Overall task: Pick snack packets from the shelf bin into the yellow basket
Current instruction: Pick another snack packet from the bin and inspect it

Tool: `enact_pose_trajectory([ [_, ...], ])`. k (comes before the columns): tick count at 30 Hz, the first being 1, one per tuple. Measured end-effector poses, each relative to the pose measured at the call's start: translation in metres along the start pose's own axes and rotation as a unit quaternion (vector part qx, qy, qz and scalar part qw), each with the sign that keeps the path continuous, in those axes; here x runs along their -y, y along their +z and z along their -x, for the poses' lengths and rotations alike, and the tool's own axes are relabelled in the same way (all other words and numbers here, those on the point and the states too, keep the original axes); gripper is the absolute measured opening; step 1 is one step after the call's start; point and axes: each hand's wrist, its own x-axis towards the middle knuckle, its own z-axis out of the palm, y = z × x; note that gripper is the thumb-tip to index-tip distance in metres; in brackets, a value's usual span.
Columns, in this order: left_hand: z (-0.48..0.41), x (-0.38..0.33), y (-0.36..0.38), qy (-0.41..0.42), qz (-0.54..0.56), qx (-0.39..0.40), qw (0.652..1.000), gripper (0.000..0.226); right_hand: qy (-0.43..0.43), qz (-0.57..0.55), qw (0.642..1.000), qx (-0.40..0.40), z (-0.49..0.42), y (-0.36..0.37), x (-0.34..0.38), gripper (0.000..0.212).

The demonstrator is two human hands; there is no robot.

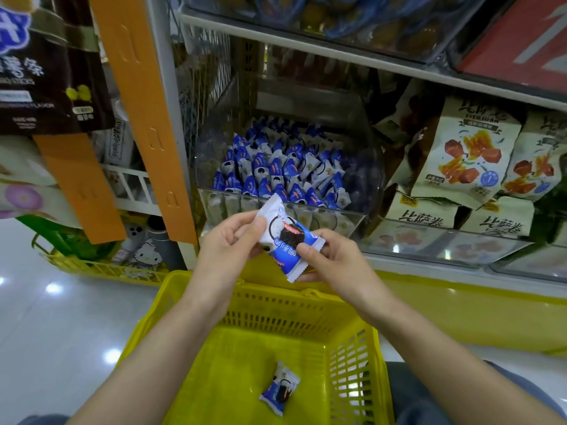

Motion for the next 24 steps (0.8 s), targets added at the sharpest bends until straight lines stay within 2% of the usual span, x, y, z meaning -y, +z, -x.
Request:
enact_pose_trajectory([
  [2,0.000,0.000,-0.001,0.014,-0.019,-0.021,1.000,0.020,0.011,0.023,1.000,0.011,0.000,0.001,-0.001,0.006],
  [4,-0.001,0.001,-0.003,0.041,-0.068,-0.019,0.997,0.018,-0.027,0.109,0.994,0.001,-0.001,0.002,-0.004,0.012],
  [7,0.000,0.006,-0.005,0.092,-0.194,0.029,0.976,0.018,-0.094,0.150,0.984,-0.016,0.002,0.005,-0.004,0.017],
  [9,0.001,0.011,-0.003,0.096,-0.238,0.048,0.965,0.019,-0.117,0.176,0.977,-0.023,0.003,0.004,-0.003,0.013],
  [11,0.001,0.014,-0.001,0.092,-0.246,0.049,0.964,0.016,-0.130,0.193,0.972,-0.038,0.002,0.002,-0.004,0.012],
  [14,-0.001,0.012,0.001,0.066,-0.195,0.044,0.978,0.013,-0.148,0.203,0.966,-0.069,0.000,0.001,-0.006,0.009],
  [17,0.000,0.009,0.001,0.056,-0.188,0.060,0.979,0.020,-0.158,0.215,0.962,-0.066,0.001,0.001,-0.007,0.008],
  [19,0.001,0.009,0.002,0.042,-0.179,0.073,0.980,0.021,-0.204,0.276,0.937,-0.069,0.003,0.001,-0.007,0.007],
  [22,0.001,0.007,0.003,0.009,-0.137,0.088,0.987,0.020,-0.300,0.398,0.863,-0.082,0.009,0.000,-0.005,0.008],
  [24,0.001,0.006,0.004,0.000,-0.118,0.083,0.990,0.015,-0.331,0.431,0.833,-0.099,0.010,-0.002,-0.003,0.011],
])
